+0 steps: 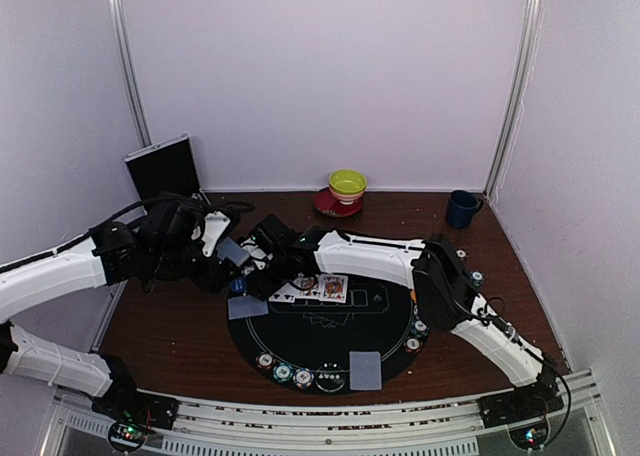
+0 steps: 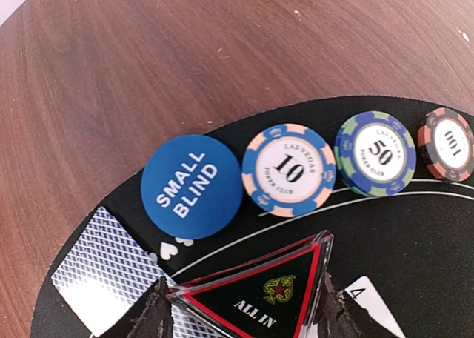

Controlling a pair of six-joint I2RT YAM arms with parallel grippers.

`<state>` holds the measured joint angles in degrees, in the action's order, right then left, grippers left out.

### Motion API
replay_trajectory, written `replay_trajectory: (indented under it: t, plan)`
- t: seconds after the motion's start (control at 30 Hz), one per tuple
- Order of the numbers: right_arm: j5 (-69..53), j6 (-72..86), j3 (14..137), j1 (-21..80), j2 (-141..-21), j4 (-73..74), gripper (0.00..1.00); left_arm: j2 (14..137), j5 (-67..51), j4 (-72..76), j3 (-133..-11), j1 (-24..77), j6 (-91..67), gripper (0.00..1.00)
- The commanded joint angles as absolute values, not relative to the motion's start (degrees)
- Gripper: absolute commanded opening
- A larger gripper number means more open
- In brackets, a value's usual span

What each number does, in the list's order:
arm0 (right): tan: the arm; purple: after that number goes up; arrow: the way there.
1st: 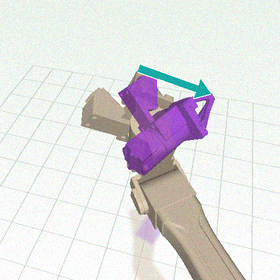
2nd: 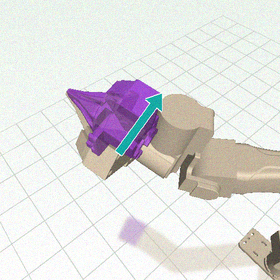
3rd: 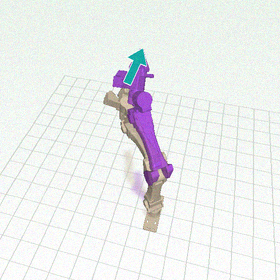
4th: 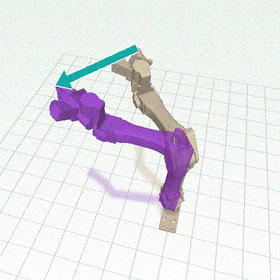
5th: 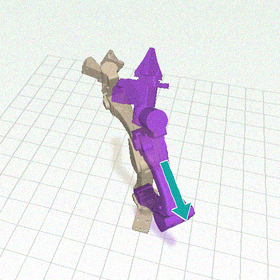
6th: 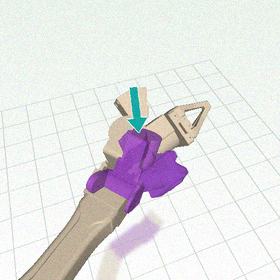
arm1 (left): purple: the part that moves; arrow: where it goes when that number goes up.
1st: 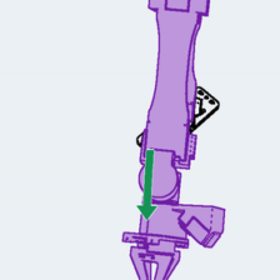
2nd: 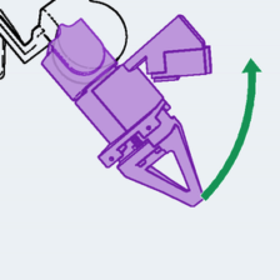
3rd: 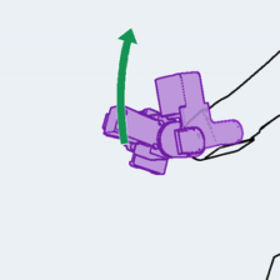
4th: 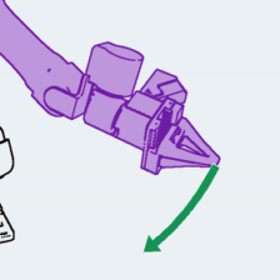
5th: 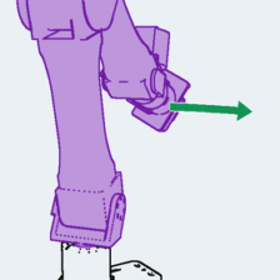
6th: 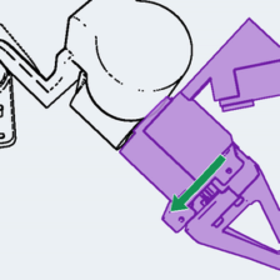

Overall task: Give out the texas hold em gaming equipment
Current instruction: Place the all-in button in the small blind area.

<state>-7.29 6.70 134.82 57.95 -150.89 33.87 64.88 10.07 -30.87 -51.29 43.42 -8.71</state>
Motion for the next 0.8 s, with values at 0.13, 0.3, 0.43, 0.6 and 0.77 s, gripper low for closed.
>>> replay_trajectory:
  t: [0.13, 0.3, 0.43, 0.6, 0.77]
  plan:
    - [-4.56, 5.52, 136.67, 59.1, -151.35, 33.39, 0.53, 63.46, 10.1, -27.69, -51.06, 42.89, -8.7, 0.63]
    - [-1.94, 5.92, 136.67, 59.51, -151.51, 33.22, 0.54, 63.37, 9.89, -27.69, -51.06, 42.89, -8.83, 0.63]
    - [0.51, 6.33, 136.97, 59.52, -151.34, 32.96, 0.54, 63.28, 9.83, -27.65, -50.98, 42.89, -8.79, 0.63]
    - [0.63, 6.16, 136.93, 59.58, -151.76, 33.01, 0.54, 63.37, 9.83, -27.61, -50.98, 42.89, -8.82, 0.63]
    - [-0.16, 6.33, 137.05, 59.74, -152.38, 33.0, 0.56, 63.45, 9.84, -27.6, -50.94, 42.89, -8.75, 0.63]
